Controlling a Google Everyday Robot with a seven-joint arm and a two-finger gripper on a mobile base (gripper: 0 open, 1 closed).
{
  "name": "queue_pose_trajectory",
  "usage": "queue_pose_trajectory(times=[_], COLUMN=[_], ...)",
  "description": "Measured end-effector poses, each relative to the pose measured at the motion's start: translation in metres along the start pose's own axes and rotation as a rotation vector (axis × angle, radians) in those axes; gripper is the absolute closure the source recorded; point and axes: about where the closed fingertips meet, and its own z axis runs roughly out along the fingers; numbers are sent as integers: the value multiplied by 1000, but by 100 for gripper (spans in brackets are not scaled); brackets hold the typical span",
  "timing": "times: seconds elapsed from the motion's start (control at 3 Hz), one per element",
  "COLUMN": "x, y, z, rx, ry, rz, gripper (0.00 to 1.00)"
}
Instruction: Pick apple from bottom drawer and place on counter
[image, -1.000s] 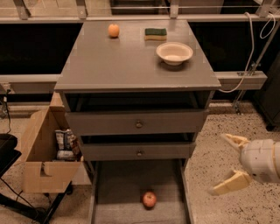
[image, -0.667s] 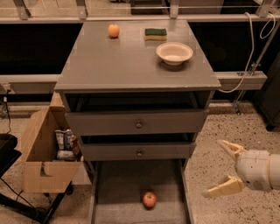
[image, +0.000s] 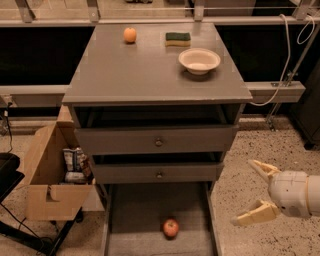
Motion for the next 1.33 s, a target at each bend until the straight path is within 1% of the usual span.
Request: queue_pose_trajectory(times=[0.33,0.67,1.0,1.33], x=[22,50,75,129], y=[-4,-11,-22,-19], z=[44,140,216,301], rx=[-17,-48,-71,-157], ry=[-31,-76,-120,-139], rz=[7,-40,-94,-90], gripper=[0,0,0,0])
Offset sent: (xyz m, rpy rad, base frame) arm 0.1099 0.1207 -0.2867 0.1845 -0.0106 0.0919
